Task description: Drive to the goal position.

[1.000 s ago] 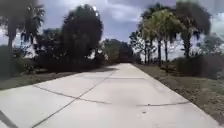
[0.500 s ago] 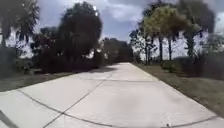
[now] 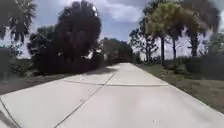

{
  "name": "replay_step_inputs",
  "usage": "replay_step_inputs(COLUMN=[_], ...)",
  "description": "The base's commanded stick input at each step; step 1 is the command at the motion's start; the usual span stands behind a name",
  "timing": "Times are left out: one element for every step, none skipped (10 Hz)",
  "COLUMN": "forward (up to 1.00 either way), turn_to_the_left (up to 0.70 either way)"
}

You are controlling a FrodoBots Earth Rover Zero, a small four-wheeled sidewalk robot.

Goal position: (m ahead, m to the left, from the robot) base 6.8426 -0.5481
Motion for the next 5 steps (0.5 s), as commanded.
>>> replay_step_inputs(forward=[0.85,0.85,0.85,0.85,0.85], turn_to_the_left=[0.00,0.00,0.00,0.00,0.00])
